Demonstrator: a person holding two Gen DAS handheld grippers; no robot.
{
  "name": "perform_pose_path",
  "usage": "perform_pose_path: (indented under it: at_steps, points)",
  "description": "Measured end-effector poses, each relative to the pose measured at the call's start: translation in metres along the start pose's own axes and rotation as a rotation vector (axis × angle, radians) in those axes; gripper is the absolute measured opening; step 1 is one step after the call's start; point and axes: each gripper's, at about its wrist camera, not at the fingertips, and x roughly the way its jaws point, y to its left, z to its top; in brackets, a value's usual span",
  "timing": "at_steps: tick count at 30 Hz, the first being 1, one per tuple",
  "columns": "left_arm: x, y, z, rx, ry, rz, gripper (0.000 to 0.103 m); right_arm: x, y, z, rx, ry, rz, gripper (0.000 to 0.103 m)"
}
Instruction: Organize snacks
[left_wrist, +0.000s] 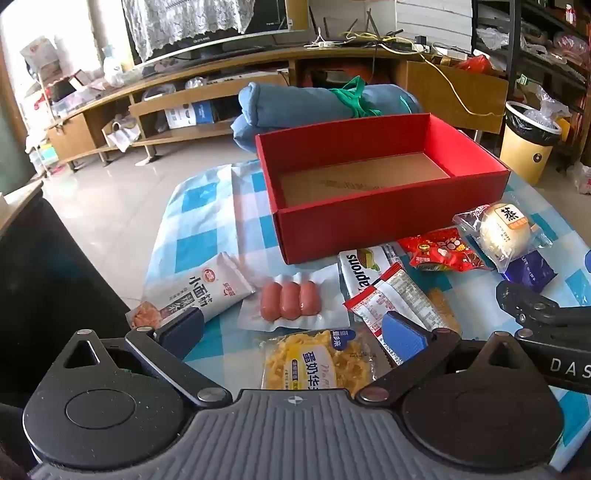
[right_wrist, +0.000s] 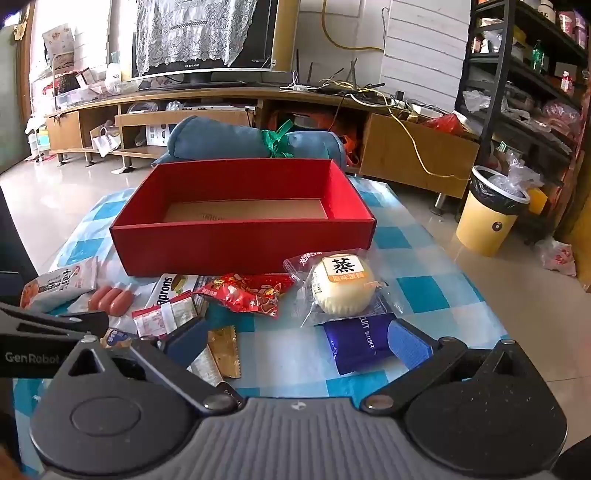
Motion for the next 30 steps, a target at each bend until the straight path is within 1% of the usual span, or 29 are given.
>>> perform_pose_path:
  at_steps: [8,11,16,22,30]
  points:
    - [0.0,0.0,-0.001,0.004,0.007,0.002,0.103,0.002,0.002,-0.002,-0.012,0.01,-0.006,0.1]
    - [0.004,0.001,-0.011,0.009,0.012,0.005,0.103,-0.003,-0.001,-0.004,-0.015,0.02,-0.001,0.1]
    - [0.0,-0.002,-0.008,0.022,0.036,0.005,0.102,-0.002,0.002,-0.007,-0.014,0.046,-0.004,0.1]
    - [-0.002,-0.004,-0.012,0.034,0.054,0.004,0.101,-0.004,0.002,-0.011,-0.007,0.081,0.002,0.099]
    - [-0.007,-0.007,-0.018,0.048,0.071,0.003,0.1,-0.01,0.002,-0.018,-0.002,0.107,0.005,0.099]
